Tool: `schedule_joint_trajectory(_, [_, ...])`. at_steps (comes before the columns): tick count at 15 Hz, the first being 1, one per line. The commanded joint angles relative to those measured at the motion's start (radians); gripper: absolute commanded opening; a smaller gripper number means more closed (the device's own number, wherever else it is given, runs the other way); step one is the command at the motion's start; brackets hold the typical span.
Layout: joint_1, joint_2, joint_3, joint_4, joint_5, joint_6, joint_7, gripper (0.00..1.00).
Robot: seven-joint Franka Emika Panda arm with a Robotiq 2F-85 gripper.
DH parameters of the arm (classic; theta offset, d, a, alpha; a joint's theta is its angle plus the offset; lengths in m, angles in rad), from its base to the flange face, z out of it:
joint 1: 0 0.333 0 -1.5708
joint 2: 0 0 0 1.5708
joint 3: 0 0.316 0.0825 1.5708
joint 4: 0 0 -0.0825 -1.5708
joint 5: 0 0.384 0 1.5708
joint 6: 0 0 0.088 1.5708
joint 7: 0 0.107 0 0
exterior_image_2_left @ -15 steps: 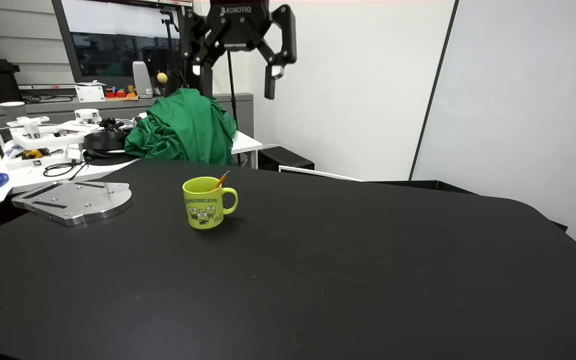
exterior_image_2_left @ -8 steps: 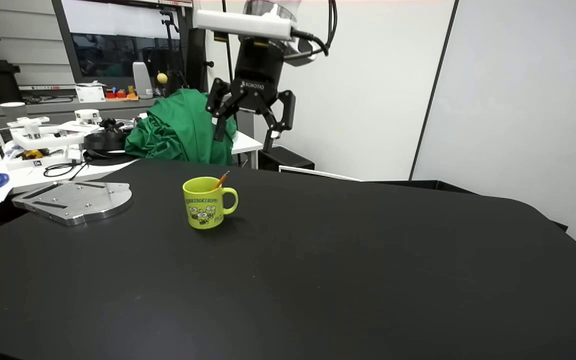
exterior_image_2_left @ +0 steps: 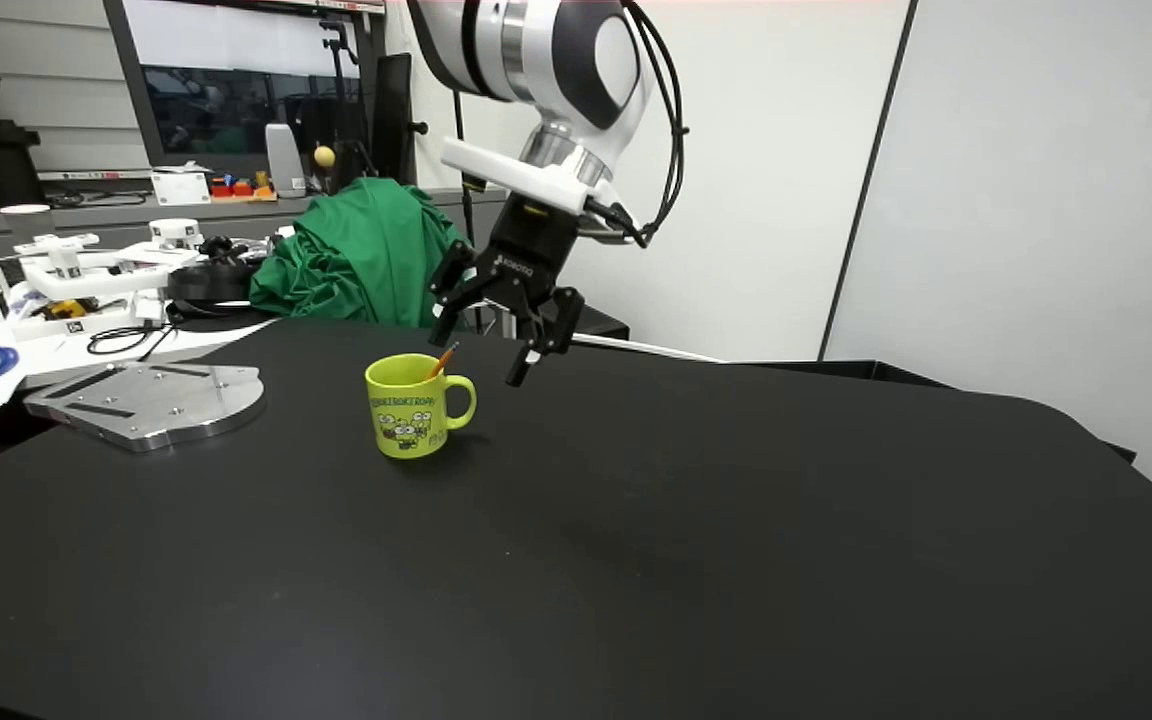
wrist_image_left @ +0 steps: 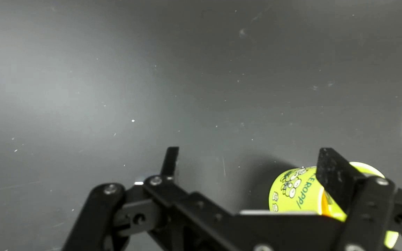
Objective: Take the orange object from the green cup and put it on the table
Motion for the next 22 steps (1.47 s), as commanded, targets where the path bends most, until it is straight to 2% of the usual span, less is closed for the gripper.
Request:
schedule_joint_trajectory(1, [-0.019,0.084,0.025,0.101,0.066,-0.071,0.066,1.00])
schedule_joint_trajectory(7, [-0.010,0.142,0.050,0.156,0.132,-0.092,0.094,1.00])
schedule_joint_trajectory(15, [-0.032,0.198,0.062,0.278,0.206,-0.096,0.106,1.00])
schedule_joint_trajectory(22, [-0.075,0.304,0.060,0.377,0.282,-0.189,0.231,1.00])
